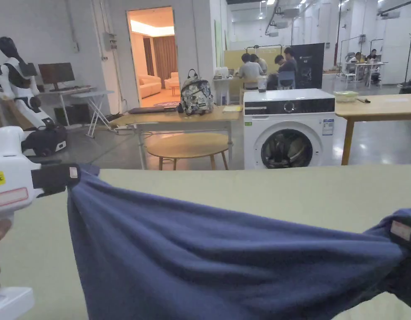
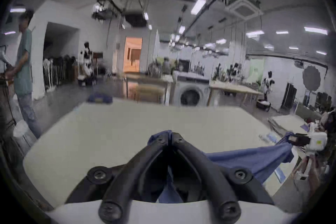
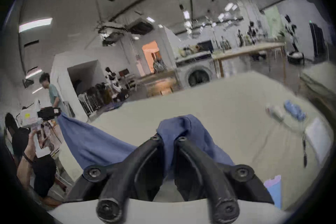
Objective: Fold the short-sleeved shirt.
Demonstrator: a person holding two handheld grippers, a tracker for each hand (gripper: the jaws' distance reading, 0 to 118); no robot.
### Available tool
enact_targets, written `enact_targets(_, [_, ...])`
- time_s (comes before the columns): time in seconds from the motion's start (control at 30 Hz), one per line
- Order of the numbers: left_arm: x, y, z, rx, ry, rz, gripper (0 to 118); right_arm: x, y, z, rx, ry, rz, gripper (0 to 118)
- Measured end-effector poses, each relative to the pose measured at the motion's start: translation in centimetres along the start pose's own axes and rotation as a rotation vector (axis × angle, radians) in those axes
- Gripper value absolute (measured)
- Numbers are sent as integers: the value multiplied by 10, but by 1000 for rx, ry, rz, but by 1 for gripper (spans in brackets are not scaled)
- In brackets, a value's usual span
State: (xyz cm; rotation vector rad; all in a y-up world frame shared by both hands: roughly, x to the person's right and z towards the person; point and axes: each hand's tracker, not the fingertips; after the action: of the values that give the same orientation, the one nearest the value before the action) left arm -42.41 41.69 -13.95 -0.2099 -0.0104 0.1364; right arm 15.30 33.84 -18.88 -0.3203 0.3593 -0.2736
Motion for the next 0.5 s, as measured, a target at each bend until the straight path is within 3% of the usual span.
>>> enact_targets(0.13, [-1,46,22,98,23,-10,0,-23,70,-7,87,-24,119,8])
enact_targets(0.27, [-6,86,16,153,27,10,0,-41,130,-25,123,-8,112,8])
enact_targets(0.4, [7,118,-1,169,80,-28,0,-57,179,-53,151,-68,171,8])
enact_targets(0.5, [14,136,-21,185,110,-38,0,-55,207,-80,174,-84,154,8])
